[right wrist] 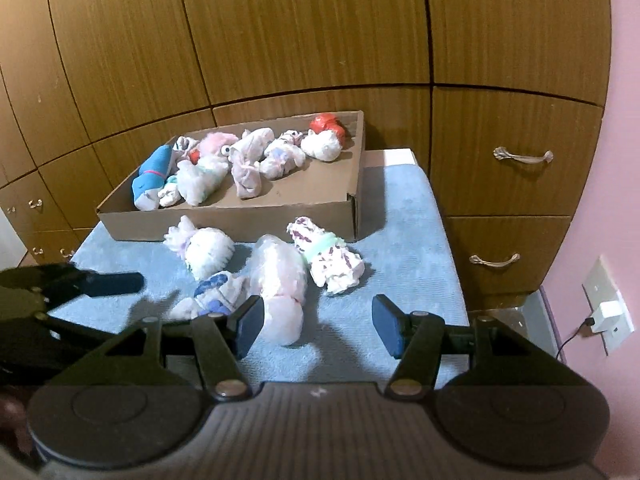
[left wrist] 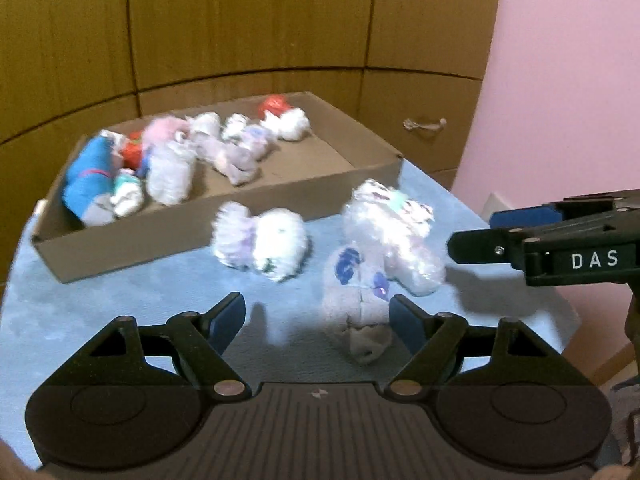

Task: Organize objects
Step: 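Move both tools back and grasp the grey sock bundle with left tool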

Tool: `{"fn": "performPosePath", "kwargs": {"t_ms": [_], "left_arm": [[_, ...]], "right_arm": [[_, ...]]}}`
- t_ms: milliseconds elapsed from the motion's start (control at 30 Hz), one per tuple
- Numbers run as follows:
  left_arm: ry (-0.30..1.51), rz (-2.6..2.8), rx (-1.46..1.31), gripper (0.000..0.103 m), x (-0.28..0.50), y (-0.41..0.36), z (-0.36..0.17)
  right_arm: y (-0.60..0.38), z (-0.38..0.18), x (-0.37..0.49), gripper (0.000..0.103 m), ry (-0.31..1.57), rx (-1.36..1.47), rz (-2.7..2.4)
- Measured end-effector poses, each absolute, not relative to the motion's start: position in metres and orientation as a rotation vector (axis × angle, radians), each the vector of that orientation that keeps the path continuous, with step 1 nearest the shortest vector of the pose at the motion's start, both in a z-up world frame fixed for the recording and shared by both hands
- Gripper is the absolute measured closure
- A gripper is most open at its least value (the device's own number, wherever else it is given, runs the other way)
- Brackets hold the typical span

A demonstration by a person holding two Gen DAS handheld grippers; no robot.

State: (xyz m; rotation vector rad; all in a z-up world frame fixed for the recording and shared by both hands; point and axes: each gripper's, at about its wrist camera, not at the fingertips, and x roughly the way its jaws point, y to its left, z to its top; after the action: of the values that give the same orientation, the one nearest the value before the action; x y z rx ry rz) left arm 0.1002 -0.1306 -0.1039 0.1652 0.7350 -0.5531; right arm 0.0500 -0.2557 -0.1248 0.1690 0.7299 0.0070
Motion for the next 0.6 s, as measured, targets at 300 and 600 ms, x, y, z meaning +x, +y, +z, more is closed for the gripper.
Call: {"fn": "performPosePath", "kwargs": {"t_ms": [300,600], "left_arm": [[0.734,-0.576,0.214,0.023,0.104,-0.146,-0.113],[0.753,-0.576,0.237,0.029,0.114,-0.153,-0.12]], "right_arm": [[-0.25,-0.129,0.058,0.047,0.733,0.172,0.038],[-0.249,-0.133,0.064,0.047,0.744,0.178,0.039]]}}
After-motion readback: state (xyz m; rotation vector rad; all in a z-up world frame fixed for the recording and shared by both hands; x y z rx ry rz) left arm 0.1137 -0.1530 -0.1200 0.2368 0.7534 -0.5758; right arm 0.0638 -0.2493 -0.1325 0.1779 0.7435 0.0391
